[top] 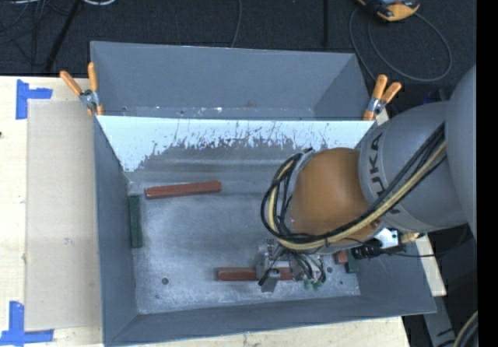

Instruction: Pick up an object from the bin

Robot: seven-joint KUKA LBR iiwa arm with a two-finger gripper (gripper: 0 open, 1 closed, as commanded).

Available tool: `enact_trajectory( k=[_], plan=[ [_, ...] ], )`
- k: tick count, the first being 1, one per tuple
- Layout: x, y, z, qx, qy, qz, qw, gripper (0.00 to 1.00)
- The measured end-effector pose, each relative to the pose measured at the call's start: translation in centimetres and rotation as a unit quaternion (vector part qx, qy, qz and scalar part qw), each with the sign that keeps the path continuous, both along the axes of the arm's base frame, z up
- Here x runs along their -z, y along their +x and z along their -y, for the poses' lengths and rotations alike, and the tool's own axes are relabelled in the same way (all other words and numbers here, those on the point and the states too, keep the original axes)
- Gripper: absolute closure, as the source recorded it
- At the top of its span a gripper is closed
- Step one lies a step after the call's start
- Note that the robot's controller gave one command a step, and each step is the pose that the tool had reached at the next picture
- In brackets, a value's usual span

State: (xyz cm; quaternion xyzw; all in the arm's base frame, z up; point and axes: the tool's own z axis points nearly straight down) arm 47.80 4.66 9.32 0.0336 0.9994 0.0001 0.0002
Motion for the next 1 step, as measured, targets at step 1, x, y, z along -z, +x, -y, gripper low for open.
enact_trajectory(
  k=[1],
  plan=[
    [-1.32, -0.16, 0.02, 0.0, 0.0, -0.0037, 1.0, 1.0]
  ],
)
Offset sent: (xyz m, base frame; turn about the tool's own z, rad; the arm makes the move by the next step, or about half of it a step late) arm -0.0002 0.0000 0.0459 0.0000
